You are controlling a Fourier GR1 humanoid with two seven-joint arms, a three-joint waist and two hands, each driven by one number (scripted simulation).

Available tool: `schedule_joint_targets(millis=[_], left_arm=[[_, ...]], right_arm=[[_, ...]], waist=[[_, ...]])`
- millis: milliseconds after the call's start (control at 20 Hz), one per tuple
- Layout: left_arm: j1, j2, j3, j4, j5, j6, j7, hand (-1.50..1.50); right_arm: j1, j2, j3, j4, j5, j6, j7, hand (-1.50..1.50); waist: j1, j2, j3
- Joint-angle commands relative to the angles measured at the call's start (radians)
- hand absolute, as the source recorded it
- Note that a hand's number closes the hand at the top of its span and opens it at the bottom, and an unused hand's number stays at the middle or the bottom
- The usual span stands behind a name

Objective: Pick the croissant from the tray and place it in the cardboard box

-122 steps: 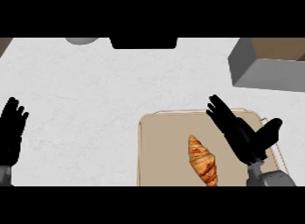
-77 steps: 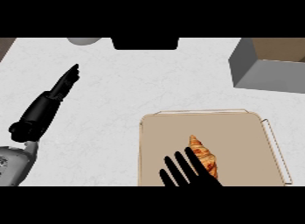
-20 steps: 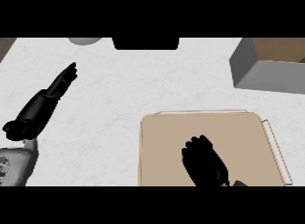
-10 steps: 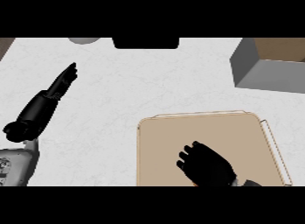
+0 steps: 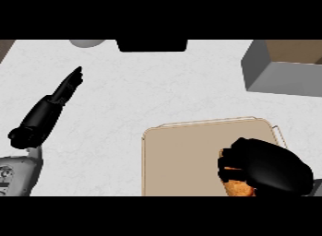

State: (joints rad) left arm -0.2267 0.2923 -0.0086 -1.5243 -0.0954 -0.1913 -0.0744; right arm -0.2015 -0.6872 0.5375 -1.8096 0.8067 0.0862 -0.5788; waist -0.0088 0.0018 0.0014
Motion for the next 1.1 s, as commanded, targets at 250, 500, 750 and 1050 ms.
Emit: schedule_joint_targets(millis=[250,500,750,1050], left_arm=[[0.051,-0.008,0.011,-0.035,-0.008,0.011,-0.009,0.00],[0.047,0.001,0.004,-0.058,0.017,-0.033,0.004,0.00],[-0.007,-0.060,-0.036,0.020,-0.039,0.014,-0.019,0.00],[0.001,-0.037,-0.021,-0.007,-0.035,-0.014,-0.013,0.00]], right_arm=[[0.048,-0.107,-0.426,-0.065,-0.424,0.075,-0.057,1.50],[-0.077,-0.061,-0.554,0.065,-0.590,0.169,0.180,1.50],[-0.278,-0.052,-0.613,0.240,-0.616,0.193,0.324,1.50],[-0.488,-0.090,-0.633,0.660,-0.513,0.199,0.153,1.50]], waist=[[-0.006,-0.006,-0.001],[0.025,-0.003,-0.002],[0.027,0.004,-0.003],[0.044,0.008,-0.001]])
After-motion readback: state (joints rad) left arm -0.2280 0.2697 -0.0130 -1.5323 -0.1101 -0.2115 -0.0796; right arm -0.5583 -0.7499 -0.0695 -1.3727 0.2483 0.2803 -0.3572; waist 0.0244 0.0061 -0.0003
